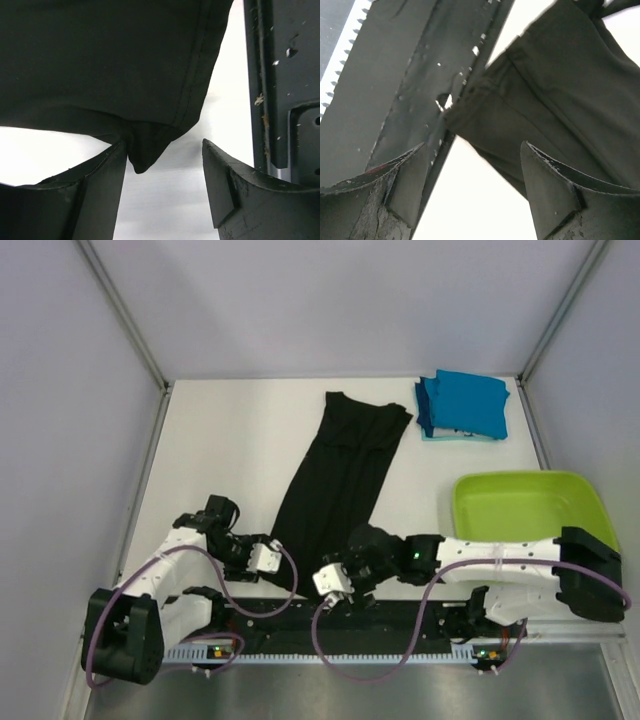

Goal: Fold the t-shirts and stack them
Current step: Grab the bottom of the folded rectangular tshirt with both arms, then fold the folded rectangular tshirt in 1/3 of the way

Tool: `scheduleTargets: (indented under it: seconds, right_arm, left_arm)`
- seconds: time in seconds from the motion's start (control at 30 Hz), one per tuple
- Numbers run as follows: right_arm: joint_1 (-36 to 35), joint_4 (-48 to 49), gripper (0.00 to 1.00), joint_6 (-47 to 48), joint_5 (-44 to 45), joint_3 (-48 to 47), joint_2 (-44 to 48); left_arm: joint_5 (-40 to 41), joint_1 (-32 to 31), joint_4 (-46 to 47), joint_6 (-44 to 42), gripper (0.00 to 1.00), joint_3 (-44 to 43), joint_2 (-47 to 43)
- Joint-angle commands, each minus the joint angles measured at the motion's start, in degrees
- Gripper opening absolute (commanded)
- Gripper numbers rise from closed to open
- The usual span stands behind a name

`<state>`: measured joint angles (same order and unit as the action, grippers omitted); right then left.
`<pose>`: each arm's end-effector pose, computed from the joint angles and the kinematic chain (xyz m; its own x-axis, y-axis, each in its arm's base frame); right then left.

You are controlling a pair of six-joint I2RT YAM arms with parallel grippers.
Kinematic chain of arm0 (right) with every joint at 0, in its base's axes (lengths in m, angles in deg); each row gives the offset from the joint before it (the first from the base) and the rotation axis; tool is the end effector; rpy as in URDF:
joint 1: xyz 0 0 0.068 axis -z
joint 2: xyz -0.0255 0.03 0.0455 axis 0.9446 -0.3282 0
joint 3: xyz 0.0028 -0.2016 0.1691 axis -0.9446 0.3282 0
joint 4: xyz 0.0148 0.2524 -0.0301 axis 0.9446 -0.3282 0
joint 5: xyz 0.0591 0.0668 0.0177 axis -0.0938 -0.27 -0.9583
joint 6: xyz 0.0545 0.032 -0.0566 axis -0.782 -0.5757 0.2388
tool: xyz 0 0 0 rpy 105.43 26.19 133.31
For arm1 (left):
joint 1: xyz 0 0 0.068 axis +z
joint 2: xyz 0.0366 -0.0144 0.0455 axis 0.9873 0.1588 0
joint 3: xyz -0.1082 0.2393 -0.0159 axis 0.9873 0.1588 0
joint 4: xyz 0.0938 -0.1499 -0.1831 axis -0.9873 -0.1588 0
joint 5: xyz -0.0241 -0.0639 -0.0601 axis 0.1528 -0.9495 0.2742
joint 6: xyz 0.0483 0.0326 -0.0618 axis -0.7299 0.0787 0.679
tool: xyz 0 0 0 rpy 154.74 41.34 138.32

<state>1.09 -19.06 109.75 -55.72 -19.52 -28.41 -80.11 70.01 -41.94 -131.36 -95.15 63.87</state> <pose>0.0672 0.2644 0.1848 0.3922 -0.5624 -0.7279 -0.9108 -0.3485 -0.2215 0.1302 -0.0687 0.1275 0.1914 0.7971 -0.5727 0.9809 -0.1756 0.0834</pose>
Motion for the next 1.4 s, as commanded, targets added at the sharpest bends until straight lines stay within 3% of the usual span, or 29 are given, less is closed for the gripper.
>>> scheduleTargets:
  seconds: [0.0,0.03,0.2,0.37,0.43,0.53,0.63,0.77,0.93,1.17,1.37]
  right_arm:
    - [-6.3,12.0,0.71,1.0,7.7,0.1,-5.4]
    - [-7.0,13.7,0.70,0.5,8.5,-0.2,-7.2]
    - [-8.4,15.5,0.66,1.4,9.5,-0.3,-14.6]
    - [-9.2,14.6,0.54,0.3,10.6,0.9,-17.0]
    - [-9.3,14.6,0.44,0.5,9.9,2.0,-16.5]
    - [-9.3,13.2,0.14,0.1,10.2,2.9,-15.4]
    - [-9.2,12.2,0.00,-2.9,10.7,2.9,-12.8]
    - [-6.5,12.4,0.00,-9.1,10.9,2.7,-7.3]
    - [2.7,8.5,0.00,-13.7,10.6,-0.1,-2.4]
    - [20.4,10.8,0.00,-10.4,11.5,-0.8,0.4]
    - [31.0,15.7,0.00,-6.0,9.9,-4.1,-6.7]
  left_arm:
    - [4.9,-1.4,7.0,0.0,0.65,2.6,-0.2]
    - [5.5,-1.9,7.1,0.6,0.61,3.0,0.2]
    - [6.6,-7.5,5.5,7.6,0.21,4.2,-0.8]
    - [9.5,-9.1,5.7,10.2,0.00,4.3,-2.6]
    - [8.5,-9.0,4.9,10.8,0.00,3.6,-2.7]
    - [3.6,-9.3,0.3,12.1,0.00,0.4,-1.9]
    - [0.7,-9.5,-1.2,18.2,0.00,-3.7,-1.9]
    - [0.7,-9.5,1.1,29.0,0.00,-9.7,-2.0]
    - [1.8,-9.5,7.1,40.0,0.00,-18.6,2.4]
    - [7.5,-9.4,14.1,48.4,0.00,-34.3,15.7]
    - [10.0,-9.5,11.6,51.5,0.00,-50.0,30.5]
